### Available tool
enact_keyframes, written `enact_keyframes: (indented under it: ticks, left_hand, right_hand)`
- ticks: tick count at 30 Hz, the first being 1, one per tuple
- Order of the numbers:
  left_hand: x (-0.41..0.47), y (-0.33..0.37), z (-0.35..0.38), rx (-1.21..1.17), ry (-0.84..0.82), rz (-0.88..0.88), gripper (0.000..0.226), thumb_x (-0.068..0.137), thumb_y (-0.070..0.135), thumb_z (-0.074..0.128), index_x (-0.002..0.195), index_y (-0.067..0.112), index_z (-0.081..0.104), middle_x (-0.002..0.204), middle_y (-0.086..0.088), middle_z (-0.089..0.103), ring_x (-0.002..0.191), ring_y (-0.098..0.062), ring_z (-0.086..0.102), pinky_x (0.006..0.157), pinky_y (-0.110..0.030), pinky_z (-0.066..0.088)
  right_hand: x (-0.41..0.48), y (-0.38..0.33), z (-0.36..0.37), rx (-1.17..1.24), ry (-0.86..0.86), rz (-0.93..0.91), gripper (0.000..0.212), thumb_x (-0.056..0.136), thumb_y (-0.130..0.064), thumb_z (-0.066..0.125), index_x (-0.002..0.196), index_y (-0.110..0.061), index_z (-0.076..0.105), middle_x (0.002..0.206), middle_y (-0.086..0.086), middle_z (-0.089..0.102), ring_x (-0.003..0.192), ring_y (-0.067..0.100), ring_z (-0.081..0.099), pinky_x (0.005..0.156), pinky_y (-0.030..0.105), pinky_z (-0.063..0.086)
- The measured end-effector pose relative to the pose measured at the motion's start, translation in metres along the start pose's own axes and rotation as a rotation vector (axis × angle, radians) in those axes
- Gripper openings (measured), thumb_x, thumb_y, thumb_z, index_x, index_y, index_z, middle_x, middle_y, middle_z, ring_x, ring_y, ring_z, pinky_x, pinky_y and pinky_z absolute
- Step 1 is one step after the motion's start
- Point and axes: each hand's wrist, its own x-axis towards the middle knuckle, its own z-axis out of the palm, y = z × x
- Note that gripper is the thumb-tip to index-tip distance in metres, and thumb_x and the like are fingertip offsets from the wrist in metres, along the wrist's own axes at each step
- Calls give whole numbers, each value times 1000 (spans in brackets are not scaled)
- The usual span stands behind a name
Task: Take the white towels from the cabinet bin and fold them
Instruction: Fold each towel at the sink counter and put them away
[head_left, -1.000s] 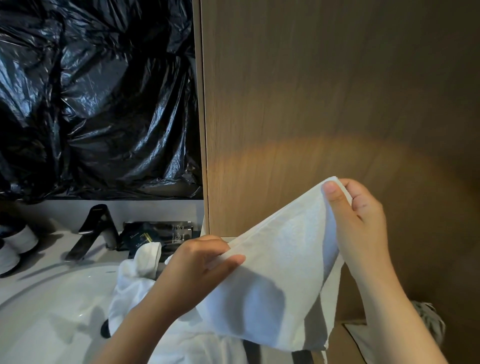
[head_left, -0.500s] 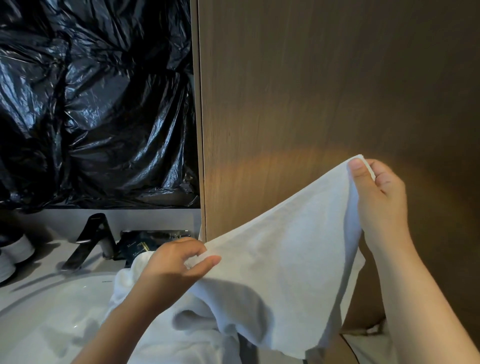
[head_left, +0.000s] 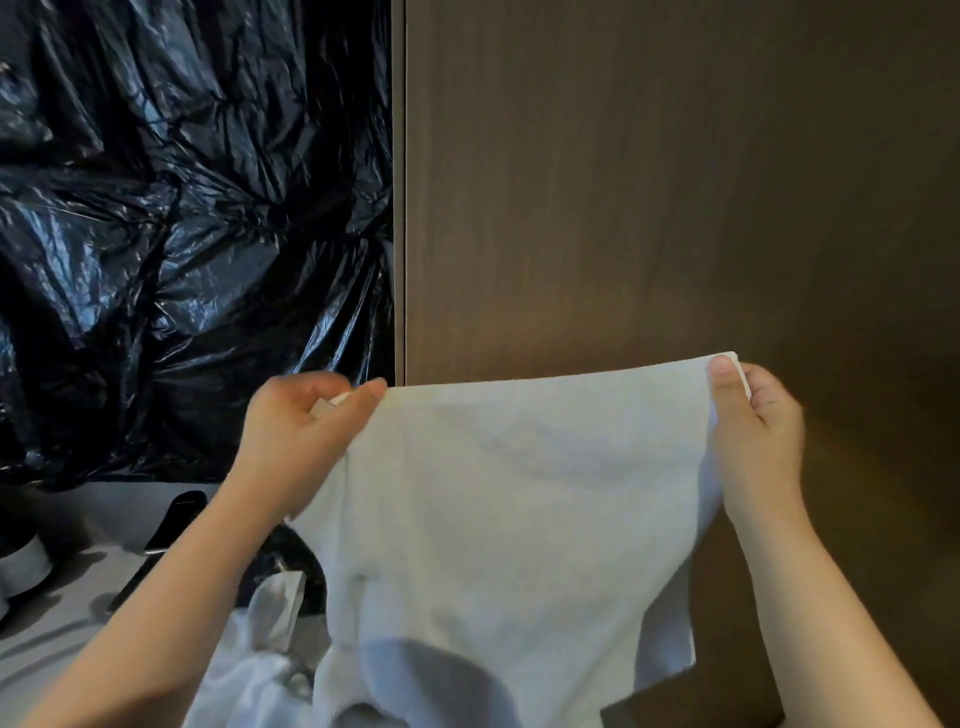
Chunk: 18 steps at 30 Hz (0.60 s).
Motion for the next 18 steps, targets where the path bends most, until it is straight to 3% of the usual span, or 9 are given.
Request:
enact_keyframes:
  ticks: [4, 7, 9, 12, 18]
  left_hand:
    - [15, -3, -1, 306, -176, 25, 43, 81, 48, 68, 55, 14, 61, 49, 4, 51, 50, -7, 48, 51, -22, 37]
    - [19, -20, 2, 465, -239, 87, 27, 78, 48, 72, 66, 23, 66, 66, 7, 62, 65, -7, 57, 58, -23, 43]
    - [19, -32, 3, 453, -252, 124, 17, 78, 39, 75, 75, 24, 69, 77, 12, 64, 74, -2, 58, 63, -18, 43]
    - [11, -44, 8, 389, -237, 86, 9, 81, 30, 75, 77, 22, 71, 74, 13, 65, 70, -1, 59, 62, -14, 41]
    - [2, -53, 18, 301, -183, -61, 10, 84, 33, 71, 79, 27, 66, 73, 9, 66, 69, -8, 60, 57, -16, 42]
  right_hand:
    - [0, 13, 5, -35, 6, 3, 36, 101, -37, 47, 90, -6, 60, 80, 4, 57, 70, 11, 50, 64, 26, 41]
    - [-1, 32, 3, -123, 9, 12, 35, 101, -36, 47, 88, -6, 58, 77, 2, 55, 70, 11, 48, 64, 28, 40]
    - [0, 46, 0, -151, 22, 41, 34, 101, -37, 46, 88, -7, 58, 75, 0, 52, 70, 13, 48, 63, 29, 39]
    - [-2, 63, -4, -189, 24, 82, 33, 100, -36, 48, 87, -7, 57, 74, -1, 51, 73, 18, 48, 67, 33, 39]
    - [-8, 79, -4, -219, 36, 120, 32, 102, -33, 47, 87, -6, 54, 73, -2, 48, 68, 15, 44, 62, 32, 37]
